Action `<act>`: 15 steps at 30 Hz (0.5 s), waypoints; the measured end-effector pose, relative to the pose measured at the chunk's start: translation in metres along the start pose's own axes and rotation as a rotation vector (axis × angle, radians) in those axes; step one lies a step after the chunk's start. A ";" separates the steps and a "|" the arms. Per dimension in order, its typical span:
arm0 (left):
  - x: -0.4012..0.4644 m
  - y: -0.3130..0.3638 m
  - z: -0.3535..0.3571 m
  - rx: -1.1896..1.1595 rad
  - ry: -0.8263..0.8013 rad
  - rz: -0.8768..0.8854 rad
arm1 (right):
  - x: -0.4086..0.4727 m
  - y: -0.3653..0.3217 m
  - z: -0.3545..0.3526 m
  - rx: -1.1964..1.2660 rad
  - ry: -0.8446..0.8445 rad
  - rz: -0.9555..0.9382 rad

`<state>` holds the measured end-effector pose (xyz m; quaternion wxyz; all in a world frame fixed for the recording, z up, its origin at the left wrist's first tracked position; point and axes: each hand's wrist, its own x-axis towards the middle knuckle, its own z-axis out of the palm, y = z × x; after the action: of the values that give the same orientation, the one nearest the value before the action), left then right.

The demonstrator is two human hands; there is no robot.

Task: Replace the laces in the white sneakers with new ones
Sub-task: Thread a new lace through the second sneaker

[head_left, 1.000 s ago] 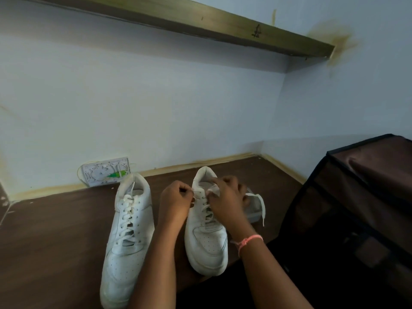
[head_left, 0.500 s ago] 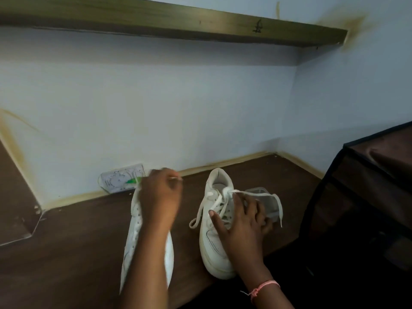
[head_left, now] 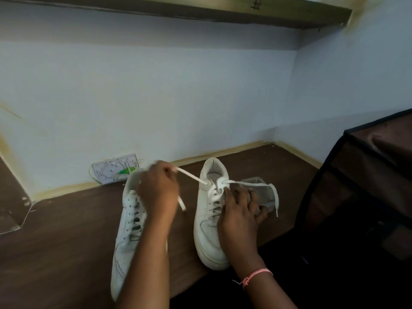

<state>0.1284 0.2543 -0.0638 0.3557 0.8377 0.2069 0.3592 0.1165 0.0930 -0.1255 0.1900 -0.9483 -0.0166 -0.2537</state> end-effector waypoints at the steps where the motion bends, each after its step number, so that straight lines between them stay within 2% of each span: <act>1: 0.011 -0.005 -0.017 0.011 0.123 -0.054 | 0.000 -0.001 0.000 -0.009 -0.007 0.008; 3: 0.025 -0.013 -0.053 0.103 0.255 -0.181 | -0.001 -0.001 0.000 -0.022 -0.015 0.015; 5: 0.026 -0.018 -0.074 0.209 0.211 -0.248 | -0.001 -0.001 -0.001 -0.034 -0.015 0.016; 6: 0.024 -0.016 -0.077 0.200 0.155 -0.224 | 0.000 0.000 -0.001 -0.037 -0.016 0.014; 7: 0.020 -0.009 -0.077 0.124 0.070 -0.172 | 0.000 0.000 -0.001 -0.035 -0.019 0.012; 9: 0.009 0.012 -0.065 -0.094 -0.266 -0.130 | 0.001 0.000 -0.002 -0.018 -0.023 0.008; 11: -0.007 0.036 -0.046 -0.147 -0.663 -0.201 | 0.001 0.000 -0.001 0.009 -0.034 0.008; 12: -0.016 0.041 -0.034 -0.125 -0.790 -0.229 | 0.001 0.000 -0.001 0.026 -0.031 0.009; 13: -0.023 0.040 -0.020 -0.087 -0.838 -0.226 | 0.001 0.000 -0.002 0.040 -0.024 0.012; 15: -0.034 0.030 0.004 -0.023 -0.748 -0.159 | 0.001 0.001 -0.003 0.059 -0.011 0.007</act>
<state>0.1121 0.2123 -0.0587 0.4429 0.8881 0.1232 0.0022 0.1157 0.0913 -0.1229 0.2189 -0.9436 -0.0219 -0.2473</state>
